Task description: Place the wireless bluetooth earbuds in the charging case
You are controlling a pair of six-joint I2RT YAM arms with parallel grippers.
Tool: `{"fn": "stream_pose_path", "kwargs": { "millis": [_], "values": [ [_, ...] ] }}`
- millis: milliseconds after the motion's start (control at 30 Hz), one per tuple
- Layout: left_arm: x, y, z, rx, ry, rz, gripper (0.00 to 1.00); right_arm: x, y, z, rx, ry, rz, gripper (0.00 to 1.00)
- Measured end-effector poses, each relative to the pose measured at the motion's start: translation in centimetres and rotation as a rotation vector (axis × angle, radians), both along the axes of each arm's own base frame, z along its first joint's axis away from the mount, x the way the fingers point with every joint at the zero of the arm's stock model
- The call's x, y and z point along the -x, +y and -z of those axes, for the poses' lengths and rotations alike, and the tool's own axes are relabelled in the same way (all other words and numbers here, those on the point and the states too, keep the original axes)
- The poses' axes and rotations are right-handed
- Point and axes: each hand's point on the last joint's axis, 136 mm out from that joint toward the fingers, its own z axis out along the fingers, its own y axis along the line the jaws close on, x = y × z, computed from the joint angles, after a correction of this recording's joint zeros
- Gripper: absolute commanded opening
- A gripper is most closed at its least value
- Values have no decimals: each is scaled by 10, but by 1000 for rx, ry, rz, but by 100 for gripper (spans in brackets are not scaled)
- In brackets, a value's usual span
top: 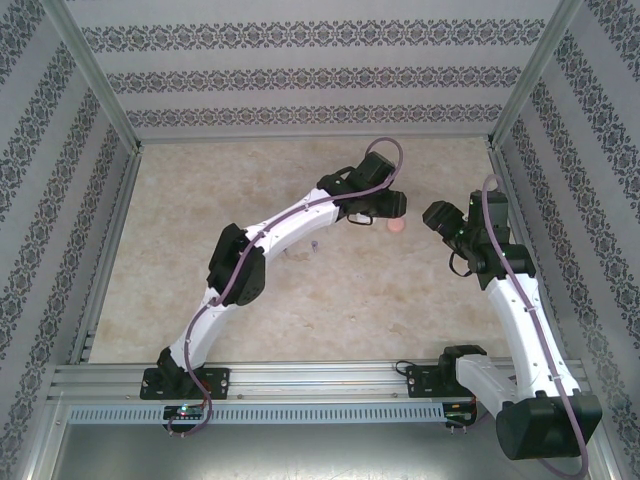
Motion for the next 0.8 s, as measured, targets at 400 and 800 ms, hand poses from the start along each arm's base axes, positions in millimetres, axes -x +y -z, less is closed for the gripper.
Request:
{"fn": "stream_pose_path", "kwargs": {
  "millis": [400,800],
  "values": [
    [11,54,-8,-184,-123,-26,62,-5,6,15,-21,54,-26,74],
    [23,144,-55,-299,-363,-173,81,-13,71,48,0,173,-224,73]
  ]
}}
